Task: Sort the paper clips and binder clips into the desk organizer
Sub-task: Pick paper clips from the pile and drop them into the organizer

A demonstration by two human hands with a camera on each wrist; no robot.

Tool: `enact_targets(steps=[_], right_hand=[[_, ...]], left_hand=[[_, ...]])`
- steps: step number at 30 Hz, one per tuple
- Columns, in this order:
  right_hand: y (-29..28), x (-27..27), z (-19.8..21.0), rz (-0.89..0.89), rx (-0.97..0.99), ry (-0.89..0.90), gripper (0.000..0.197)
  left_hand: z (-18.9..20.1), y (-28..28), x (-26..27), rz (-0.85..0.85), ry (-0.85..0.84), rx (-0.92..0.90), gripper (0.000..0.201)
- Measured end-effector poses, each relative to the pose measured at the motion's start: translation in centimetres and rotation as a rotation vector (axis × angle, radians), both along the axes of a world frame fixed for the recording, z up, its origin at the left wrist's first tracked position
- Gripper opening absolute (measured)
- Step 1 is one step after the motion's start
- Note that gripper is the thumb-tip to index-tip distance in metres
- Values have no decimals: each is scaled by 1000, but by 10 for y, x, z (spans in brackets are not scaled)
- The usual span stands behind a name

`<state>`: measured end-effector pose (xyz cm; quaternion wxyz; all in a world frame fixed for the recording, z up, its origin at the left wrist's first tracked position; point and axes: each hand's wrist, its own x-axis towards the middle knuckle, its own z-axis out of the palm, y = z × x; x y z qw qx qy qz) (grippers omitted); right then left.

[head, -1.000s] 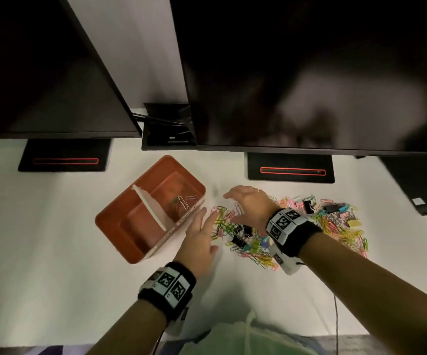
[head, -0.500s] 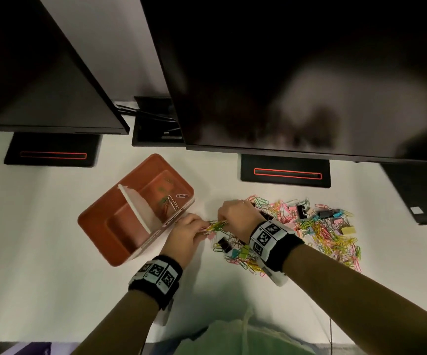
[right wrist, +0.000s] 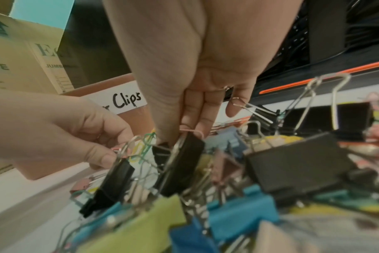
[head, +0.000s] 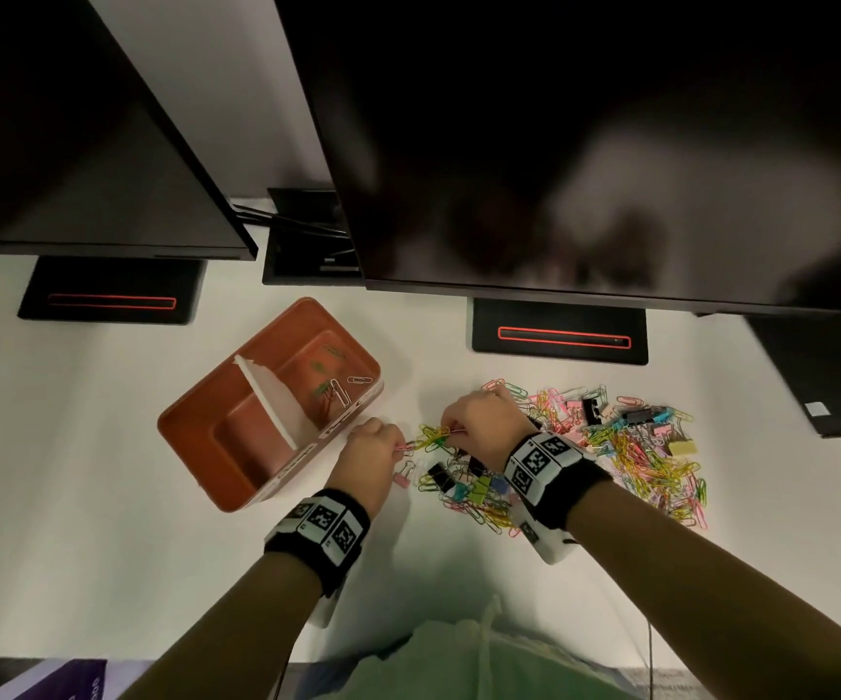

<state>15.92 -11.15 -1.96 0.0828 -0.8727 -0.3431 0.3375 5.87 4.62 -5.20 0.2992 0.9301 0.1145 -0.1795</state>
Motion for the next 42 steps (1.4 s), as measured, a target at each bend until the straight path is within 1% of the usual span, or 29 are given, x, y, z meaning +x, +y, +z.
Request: enact_targets(steps=[2,4,7,9,12,14,16,17,19,21,22,23,24,26,28,30,32,35,37,39,40,42], right_hand=[[-4,-2,6,-10,52,-46,18],[-6,-4,15,-38,140,-79,17],[-2,-2,39,-96,305,-62,15],[9,2,58,-117,402,-60,13],[40,10,82,-105,522,-81,10],[68,14,90,-96,563,-88,13],[93,14,93,-81,558,-83,21],[102,14,92,-84,546,-68,27],[105,15,89,-124,552,-43,37],[89,18,83,-184,575,-53,35],[77,20,76,-211,563,-63,32],[64,21,69,-230,528,-72,29],[50,22,60,-236,466,-76,27],[28,19,42,-194,276,-54,29],[18,11,26,-119,75,-33,38],[14,2,15,-69,-53,-42,46],[16,-4,9,-49,-107,-52,51],[19,-9,3,-30,-124,-63,46],[20,-11,0,-27,-115,-38,34],[19,-10,-4,-54,-93,13,21],[18,-8,-4,-73,-83,42,17],[17,-4,-5,-103,-71,96,16]], left_hand=[[6,-2,-1,7,-4,-5,15],[22,-3,-5,29,-59,-41,11],[58,0,-12,96,-230,-122,7],[84,9,-16,134,-332,-111,6],[113,33,-14,236,-439,-77,6],[123,52,-7,324,-436,-45,7],[120,66,1,402,-360,-29,14],[118,70,3,434,-313,-25,21],[117,72,5,426,-287,42,35],[120,67,2,345,-397,80,37],[120,61,-2,301,-454,50,35],[118,53,-6,256,-476,-8,33],[113,43,-10,216,-460,-75,31],[95,21,-13,146,-357,-164,35],[69,5,-11,83,-244,-157,46],[48,-6,-4,51,-150,-129,56],[34,-11,4,33,-90,-83,62],[20,-13,13,-35,-38,3,65],[15,-11,14,-59,-41,33,59],[11,-7,15,-47,-70,-3,47],[10,-4,15,-39,-91,-29,39],[10,-1,15,-37,-114,-60,23]])
